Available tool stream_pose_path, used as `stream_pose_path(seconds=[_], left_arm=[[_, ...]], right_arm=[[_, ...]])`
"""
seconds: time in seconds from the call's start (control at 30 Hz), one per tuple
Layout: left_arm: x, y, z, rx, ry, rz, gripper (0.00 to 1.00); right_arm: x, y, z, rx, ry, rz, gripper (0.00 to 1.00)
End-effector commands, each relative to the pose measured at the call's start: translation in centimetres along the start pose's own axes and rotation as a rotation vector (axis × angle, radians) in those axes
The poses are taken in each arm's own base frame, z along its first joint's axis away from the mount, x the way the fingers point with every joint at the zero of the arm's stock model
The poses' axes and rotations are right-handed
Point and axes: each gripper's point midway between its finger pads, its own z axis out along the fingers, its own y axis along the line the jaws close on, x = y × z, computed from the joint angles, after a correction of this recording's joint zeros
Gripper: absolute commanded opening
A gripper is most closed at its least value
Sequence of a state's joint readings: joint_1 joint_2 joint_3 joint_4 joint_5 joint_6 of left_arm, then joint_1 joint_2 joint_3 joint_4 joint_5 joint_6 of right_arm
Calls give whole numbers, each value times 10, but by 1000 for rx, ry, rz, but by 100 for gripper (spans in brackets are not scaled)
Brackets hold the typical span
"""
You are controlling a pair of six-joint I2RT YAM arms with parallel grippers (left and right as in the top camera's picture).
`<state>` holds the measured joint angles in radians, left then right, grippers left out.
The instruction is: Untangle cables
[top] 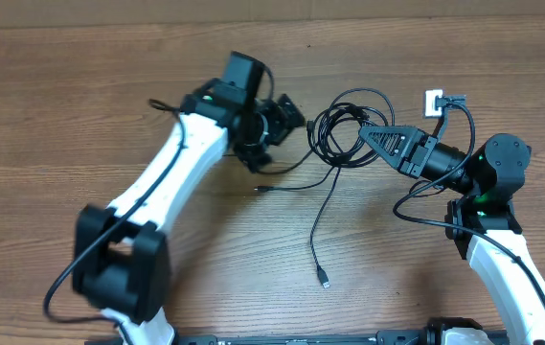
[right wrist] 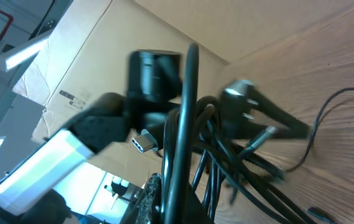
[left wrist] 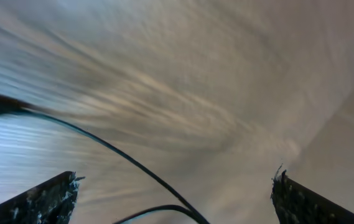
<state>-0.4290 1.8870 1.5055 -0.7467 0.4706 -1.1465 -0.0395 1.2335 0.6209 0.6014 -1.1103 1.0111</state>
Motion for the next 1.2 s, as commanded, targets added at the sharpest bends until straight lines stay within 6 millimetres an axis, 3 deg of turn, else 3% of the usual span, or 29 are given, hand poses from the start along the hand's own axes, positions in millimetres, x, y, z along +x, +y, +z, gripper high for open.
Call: stream_pose_path(seconds=[0.0, 0.23, 0.3, 0.4, 0.53, 0.7, 0.83, 0.97, 1.17], left_arm=[[42, -10, 37, 26, 217, -113, 100], [109, -64, 84, 218, 461, 13, 100], [119, -75, 90, 263, 468, 67, 100], [113, -86, 92, 325, 395, 200, 100], [66, -91, 78, 405, 270, 366, 100], [-15, -65, 46, 389, 157, 318, 100], [-64, -47, 14, 409, 88, 297, 100], [-98, -40, -23, 454, 1, 345, 100], [-121, -37, -55, 473, -106, 457, 100]], right_arm=[[-7, 8, 0, -11, -17, 26, 4], [-9, 13, 0, -25, -24, 22, 4], [-9, 13, 0, -25, -23, 24, 4], [-10, 14, 0, -27, -25, 22, 4], [-11, 15, 0, -32, -28, 11, 4], [-9, 12, 0, -21, -23, 35, 4], [0, -6, 0, 31, 0, 155, 4], [2, -30, -2, 121, -35, 276, 11], [-17, -49, -6, 202, -165, 275, 15]])
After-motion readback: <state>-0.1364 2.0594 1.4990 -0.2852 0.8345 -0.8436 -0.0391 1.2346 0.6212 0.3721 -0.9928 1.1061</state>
